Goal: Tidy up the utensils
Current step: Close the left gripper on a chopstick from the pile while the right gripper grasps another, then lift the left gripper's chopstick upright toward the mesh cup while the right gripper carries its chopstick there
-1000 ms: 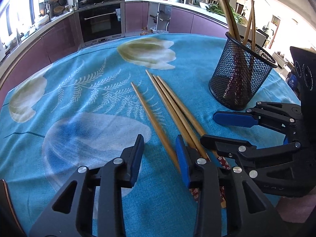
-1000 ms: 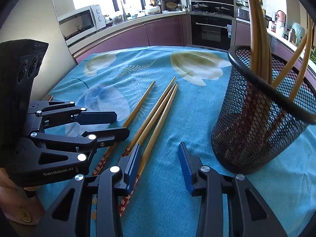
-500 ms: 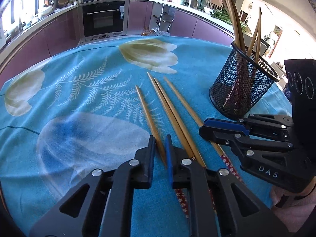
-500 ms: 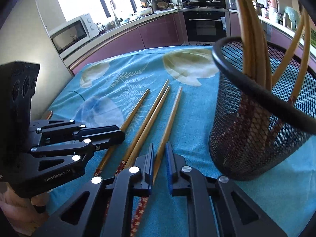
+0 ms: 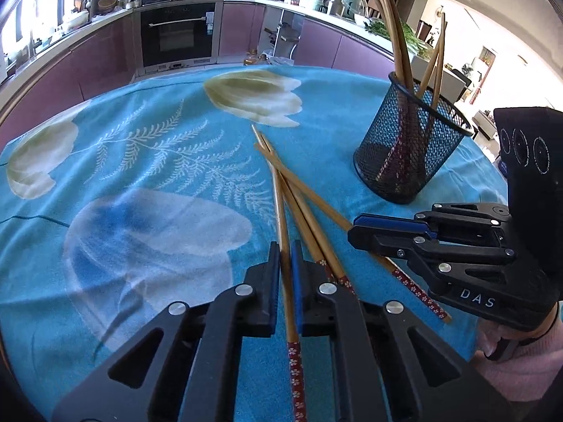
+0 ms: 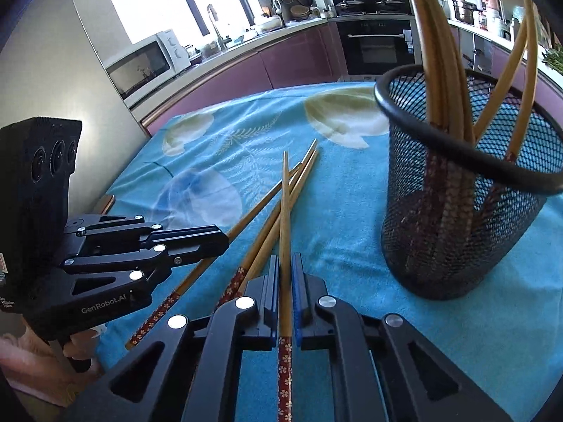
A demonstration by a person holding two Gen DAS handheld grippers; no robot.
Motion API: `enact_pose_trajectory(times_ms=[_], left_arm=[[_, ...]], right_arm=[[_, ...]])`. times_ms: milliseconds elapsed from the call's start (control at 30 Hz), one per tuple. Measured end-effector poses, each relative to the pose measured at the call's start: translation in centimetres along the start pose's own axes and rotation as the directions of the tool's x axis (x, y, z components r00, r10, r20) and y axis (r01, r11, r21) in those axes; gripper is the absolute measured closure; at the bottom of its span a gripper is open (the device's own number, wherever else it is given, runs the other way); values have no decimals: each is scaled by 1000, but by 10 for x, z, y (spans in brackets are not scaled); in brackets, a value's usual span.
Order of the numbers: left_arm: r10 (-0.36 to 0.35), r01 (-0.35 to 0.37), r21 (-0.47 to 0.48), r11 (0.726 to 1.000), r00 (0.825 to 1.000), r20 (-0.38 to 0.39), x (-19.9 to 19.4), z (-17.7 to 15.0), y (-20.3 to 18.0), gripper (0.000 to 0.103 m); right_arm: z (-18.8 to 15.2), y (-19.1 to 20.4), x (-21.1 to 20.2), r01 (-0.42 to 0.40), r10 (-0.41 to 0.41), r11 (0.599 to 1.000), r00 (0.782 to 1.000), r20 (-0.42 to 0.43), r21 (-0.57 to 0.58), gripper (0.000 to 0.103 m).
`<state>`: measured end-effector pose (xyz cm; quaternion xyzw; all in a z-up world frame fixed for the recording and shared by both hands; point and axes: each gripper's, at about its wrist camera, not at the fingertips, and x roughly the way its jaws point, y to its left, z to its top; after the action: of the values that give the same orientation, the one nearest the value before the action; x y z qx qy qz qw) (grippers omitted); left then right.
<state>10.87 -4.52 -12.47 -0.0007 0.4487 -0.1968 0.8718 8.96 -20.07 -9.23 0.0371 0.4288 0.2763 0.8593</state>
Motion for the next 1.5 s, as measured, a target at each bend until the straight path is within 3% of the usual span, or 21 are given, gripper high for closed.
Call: enact_pose_trajectory(times_ms=[333, 600, 933, 1233, 1500], left_arm=[[-11, 12, 38, 999, 999, -42, 12, 7, 0, 87], [1, 0, 20, 1000, 999, -36, 14, 15, 0, 95], [-61, 57, 53, 997, 996, 62, -27, 23, -13, 95], [-158, 146, 95, 985, 979, 133, -66, 33, -25, 96], [-198, 175, 134, 975, 962, 189, -94, 39, -38, 96]], right_arm=[[7, 3, 12, 27, -28, 999, 999, -20, -40, 95], [9, 1, 8, 36, -36, 998, 999, -5, -55, 97], [11, -3, -41, 34, -27, 998, 993, 116, -55, 97], [13, -18, -85, 47, -42, 999, 975, 217, -16, 97], [15, -26, -110, 32, -30, 999, 957, 289, -1, 97]])
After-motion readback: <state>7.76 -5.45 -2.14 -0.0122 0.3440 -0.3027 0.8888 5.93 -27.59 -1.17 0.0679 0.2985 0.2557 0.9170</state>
